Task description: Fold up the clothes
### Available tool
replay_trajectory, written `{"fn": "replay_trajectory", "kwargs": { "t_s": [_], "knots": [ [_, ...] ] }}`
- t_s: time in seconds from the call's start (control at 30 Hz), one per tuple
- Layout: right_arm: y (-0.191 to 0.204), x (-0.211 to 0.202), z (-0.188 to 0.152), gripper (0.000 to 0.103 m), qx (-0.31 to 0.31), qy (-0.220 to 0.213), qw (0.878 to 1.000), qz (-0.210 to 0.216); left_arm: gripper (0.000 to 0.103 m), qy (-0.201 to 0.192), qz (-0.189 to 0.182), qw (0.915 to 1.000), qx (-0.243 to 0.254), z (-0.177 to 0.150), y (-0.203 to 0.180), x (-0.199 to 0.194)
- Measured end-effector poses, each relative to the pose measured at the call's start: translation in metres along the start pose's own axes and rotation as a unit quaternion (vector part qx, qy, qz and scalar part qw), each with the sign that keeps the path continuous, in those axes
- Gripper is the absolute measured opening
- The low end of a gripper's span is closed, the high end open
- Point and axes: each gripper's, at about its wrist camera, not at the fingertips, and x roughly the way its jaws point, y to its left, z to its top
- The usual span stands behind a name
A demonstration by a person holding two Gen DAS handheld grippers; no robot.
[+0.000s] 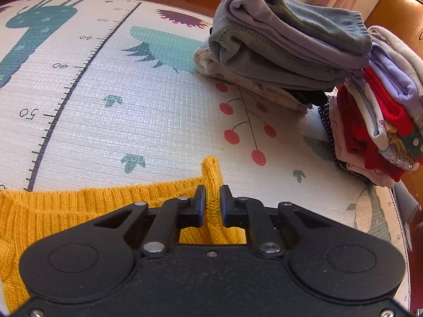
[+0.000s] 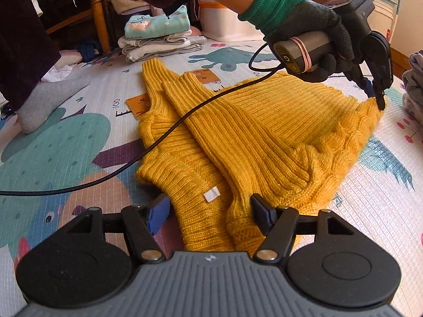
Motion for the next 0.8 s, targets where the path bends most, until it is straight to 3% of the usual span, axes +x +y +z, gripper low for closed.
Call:
{"fn": "replay_trajectory", "kwargs": {
  "t_s": [0.27,0.53,0.63,0.7,0.8],
  "knots": [
    [0.002,0.0,0.0,0.068,-0.006,0.004,1.0,0.0,0.011,-0.03,-0.004,0.9995,-0.003,-0.004,0.018,0.002],
    [0.003,0.003,0.0,0.07,-0.009,0.005,1.0,-0.002,0.014,-0.057,0.034,0.9975,0.024,-0.001,0.012,-0.021],
    [0.004,0.004,0.0,0.072,-0.009,0.004,1.0,-0.002,0.014,-0.077,0.022,0.9957,0.046,-0.005,0.002,-0.036],
    [0.004,0.004,0.0,0.072,-0.01,0.005,1.0,-0.003,0.014,-0.073,0.005,0.9946,0.074,-0.005,-0.009,-0.036],
    [0.004,0.004,0.0,0.072,-0.01,0.006,1.0,-0.003,0.014,-0.052,0.01,0.9924,0.112,-0.004,-0.021,-0.022]
  ]
}}
